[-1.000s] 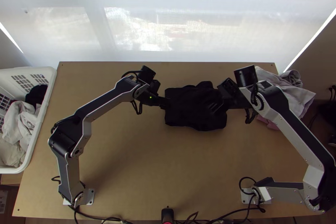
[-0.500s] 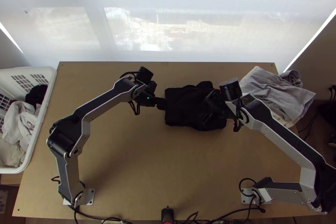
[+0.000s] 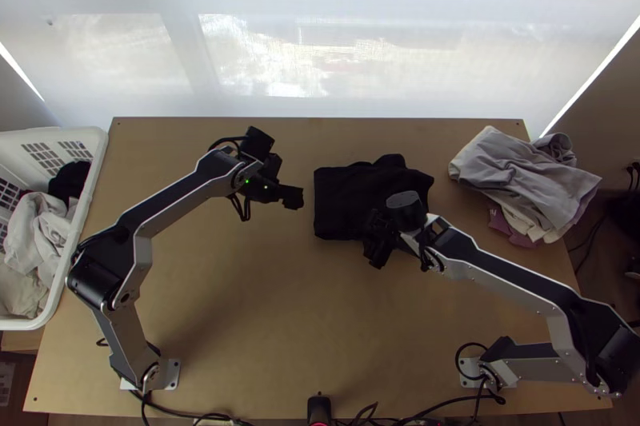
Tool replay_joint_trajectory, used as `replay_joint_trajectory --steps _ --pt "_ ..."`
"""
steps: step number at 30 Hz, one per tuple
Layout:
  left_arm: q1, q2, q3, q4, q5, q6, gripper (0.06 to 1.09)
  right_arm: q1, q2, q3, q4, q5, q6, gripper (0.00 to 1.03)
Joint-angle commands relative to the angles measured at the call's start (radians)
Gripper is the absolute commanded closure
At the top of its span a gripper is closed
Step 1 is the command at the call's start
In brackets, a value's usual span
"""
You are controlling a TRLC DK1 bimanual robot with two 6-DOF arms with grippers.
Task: Fold the t-shirt
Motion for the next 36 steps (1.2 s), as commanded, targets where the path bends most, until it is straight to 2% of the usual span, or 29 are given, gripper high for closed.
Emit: replay_joint_trajectory --steps 1,8,15,24,31,33,34,36 --pt "0.034 -0.071 -0.062 -0.002 -0.012 0.035 0.12 0.031 0.036 -0.071 0.143 0.050 -0.051 0.05" --pt "0.094 -0.157 -0.125 -0.019 -0.016 0.075 0.11 0.067 0.046 -0.148 0.272 0.074 -0.122 0.05" --pt "0.143 -0.206 -0.171 -0.033 -0.016 0.087 0.12 0.093 0.035 -0.191 0.295 0.076 -0.165 0.05" --pt "0.146 -0.232 -0.182 -0.041 -0.019 0.088 0.12 0.067 0.173 -0.185 0.476 0.126 -0.242 0.05" --pt "0.168 -0.253 -0.203 -0.050 -0.024 0.096 0.12 0.024 0.292 -0.101 0.513 0.148 -0.214 0.05" --pt "0.171 -0.258 -0.210 -0.051 -0.024 0.096 0.12 0.020 0.314 -0.074 0.513 0.151 -0.200 0.17" --pt "0.171 -0.261 -0.214 -0.051 -0.024 0.098 0.12 0.015 0.323 -0.065 0.513 0.151 -0.199 0.29" --pt "0.174 -0.267 -0.219 -0.051 -0.024 0.098 0.12 0.012 0.334 -0.055 0.513 0.151 -0.193 0.72"
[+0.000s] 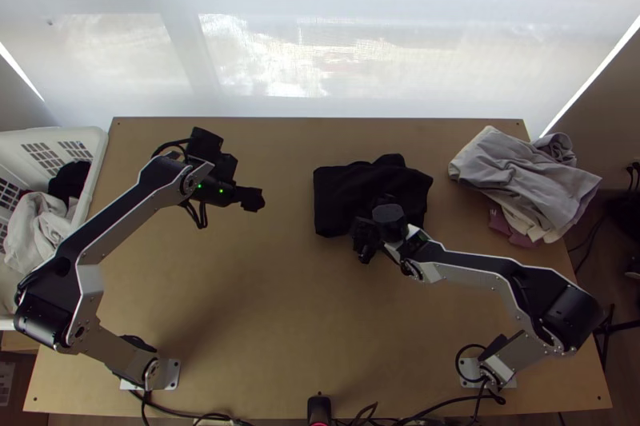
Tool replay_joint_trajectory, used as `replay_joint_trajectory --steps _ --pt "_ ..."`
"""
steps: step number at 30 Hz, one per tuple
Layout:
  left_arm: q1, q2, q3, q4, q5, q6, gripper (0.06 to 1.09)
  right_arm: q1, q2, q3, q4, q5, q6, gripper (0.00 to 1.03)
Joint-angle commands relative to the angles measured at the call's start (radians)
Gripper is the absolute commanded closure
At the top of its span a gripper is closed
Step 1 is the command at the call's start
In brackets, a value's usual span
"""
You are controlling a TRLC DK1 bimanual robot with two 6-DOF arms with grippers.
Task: Fold the t-shirt
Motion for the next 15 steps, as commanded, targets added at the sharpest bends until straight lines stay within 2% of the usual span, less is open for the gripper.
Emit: replay_joint_trajectory --steps 1,2,10,15 --pt "0.012 -0.021 -0.022 -0.003 0.001 0.004 0.12 -0.024 0.078 0.059 0.009 0.013 0.026 0.93" --pt "0.012 -0.026 -0.025 -0.003 0.001 0.004 0.12 -0.028 0.079 0.063 0.009 0.016 0.046 1.00" --pt "0.054 -0.079 -0.055 -0.011 -0.003 0.004 0.12 -0.073 -0.102 0.071 -0.008 0.062 0.123 1.00" --pt "0.092 -0.128 -0.095 -0.014 -0.005 0.009 0.12 -0.122 -0.238 0.137 -0.120 0.073 0.163 1.00"
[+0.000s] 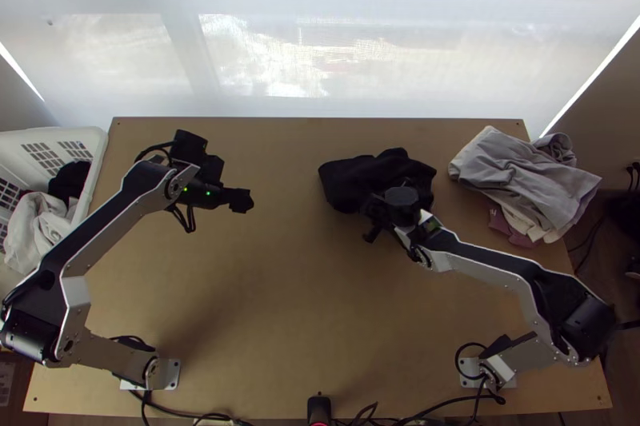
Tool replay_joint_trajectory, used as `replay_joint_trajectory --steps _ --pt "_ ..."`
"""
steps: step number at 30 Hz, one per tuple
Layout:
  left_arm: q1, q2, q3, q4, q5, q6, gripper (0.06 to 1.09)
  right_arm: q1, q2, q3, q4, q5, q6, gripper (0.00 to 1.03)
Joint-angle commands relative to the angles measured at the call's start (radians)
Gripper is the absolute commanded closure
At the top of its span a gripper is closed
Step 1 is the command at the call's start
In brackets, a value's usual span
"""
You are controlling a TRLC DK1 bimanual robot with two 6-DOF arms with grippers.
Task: Fold the t-shirt
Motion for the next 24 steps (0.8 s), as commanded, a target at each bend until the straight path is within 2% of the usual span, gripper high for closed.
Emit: replay_joint_trajectory --steps 1,16,24 --pt "0.048 -0.065 -0.048 -0.005 -0.004 0.006 0.12 -0.065 -0.170 0.067 -0.102 0.017 0.049 1.00" --pt "0.189 -0.260 -0.191 -0.059 -0.011 0.043 0.12 -0.325 -0.407 0.218 -0.258 -0.007 0.036 1.00" --pt "0.247 -0.373 -0.282 -0.083 -0.013 0.055 0.12 -0.645 -0.413 0.325 -0.266 -0.138 0.042 1.00"
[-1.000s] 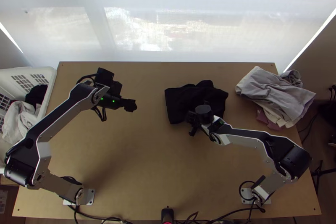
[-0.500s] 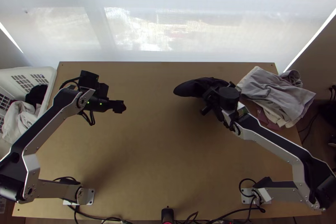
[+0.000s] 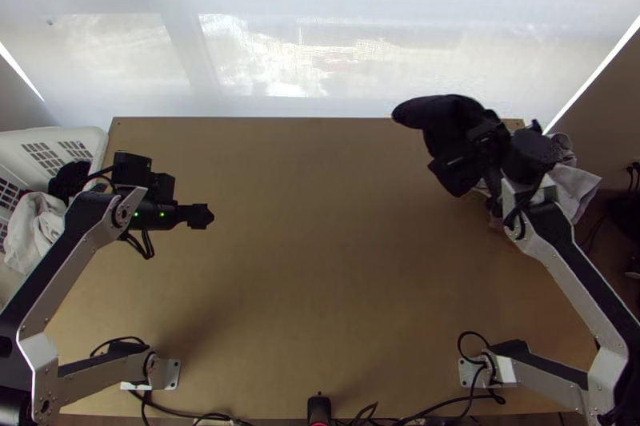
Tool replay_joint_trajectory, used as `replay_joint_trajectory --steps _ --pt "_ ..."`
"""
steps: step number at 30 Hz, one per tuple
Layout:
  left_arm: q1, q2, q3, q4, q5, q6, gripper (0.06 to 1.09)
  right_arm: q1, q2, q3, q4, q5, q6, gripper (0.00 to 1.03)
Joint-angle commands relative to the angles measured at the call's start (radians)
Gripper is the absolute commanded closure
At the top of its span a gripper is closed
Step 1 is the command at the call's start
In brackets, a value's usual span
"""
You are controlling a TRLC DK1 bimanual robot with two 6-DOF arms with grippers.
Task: Fold the t-shirt
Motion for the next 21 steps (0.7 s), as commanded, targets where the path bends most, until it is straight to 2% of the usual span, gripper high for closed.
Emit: replay_joint_trajectory --steps 1,10,13,17,21 --pt "0.058 -0.105 -0.085 -0.018 -0.003 0.016 0.12 -0.265 -0.020 0.096 -0.013 -0.105 0.004 1.00" --pt "0.096 -0.201 -0.156 -0.042 -0.003 0.031 0.12 -0.649 0.081 0.246 -0.012 -0.277 0.044 1.00" --pt "0.098 -0.224 -0.170 -0.044 -0.001 0.031 0.12 -0.741 0.135 0.298 -0.001 -0.320 0.047 1.00" --pt "0.102 -0.241 -0.184 -0.046 -0.001 0.027 0.12 -0.799 0.216 0.327 0.017 -0.363 0.035 1.00" --pt "0.108 -0.256 -0.199 -0.052 -0.001 0.027 0.12 -0.785 0.276 0.297 0.025 -0.372 0.025 1.00"
